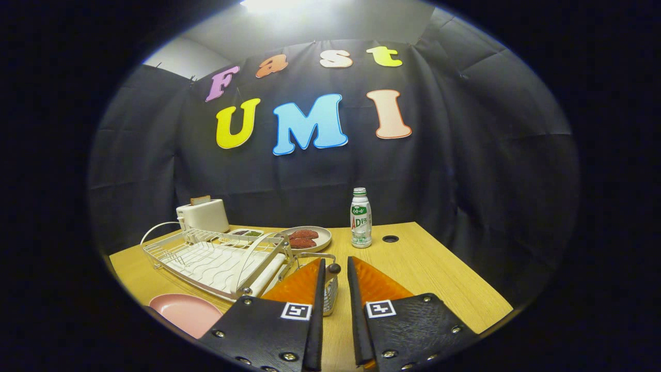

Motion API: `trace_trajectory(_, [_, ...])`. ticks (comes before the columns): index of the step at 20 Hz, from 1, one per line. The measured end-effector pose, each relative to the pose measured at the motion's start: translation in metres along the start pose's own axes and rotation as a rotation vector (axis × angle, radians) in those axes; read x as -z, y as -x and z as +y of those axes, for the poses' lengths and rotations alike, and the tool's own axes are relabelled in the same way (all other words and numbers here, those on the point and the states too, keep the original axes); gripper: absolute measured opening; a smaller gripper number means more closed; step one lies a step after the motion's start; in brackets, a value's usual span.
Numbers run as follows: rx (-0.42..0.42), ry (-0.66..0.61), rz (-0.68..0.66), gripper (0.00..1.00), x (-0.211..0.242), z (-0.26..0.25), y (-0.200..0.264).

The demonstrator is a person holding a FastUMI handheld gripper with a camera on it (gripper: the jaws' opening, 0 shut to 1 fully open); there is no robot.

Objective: Take the plate from the dish rack, then take the spoon from the basket and place it into the plate.

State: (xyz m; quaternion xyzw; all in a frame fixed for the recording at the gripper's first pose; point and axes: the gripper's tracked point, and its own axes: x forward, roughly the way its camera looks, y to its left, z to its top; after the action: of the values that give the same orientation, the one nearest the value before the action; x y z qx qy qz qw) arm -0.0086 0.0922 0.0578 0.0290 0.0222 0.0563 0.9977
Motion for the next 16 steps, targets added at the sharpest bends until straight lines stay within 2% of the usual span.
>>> trace_trajectory(5, [-0.022, -0.032, 0.011, 0.27, 0.009, 0.007, -0.024])
trace_trajectory(10, [-0.003, -0.03, 0.014, 0.27, 0.009, 0.009, -0.039])
trace_trajectory(12, [0.007, -0.038, 0.02, 0.23, 0.009, 0.01, -0.043])
trace_trajectory(15, [-0.015, -0.058, 0.032, 0.24, 0.008, 0.022, -0.045])
trace_trajectory(16, [0.001, -0.06, 0.033, 0.24, 0.009, 0.021, -0.048])
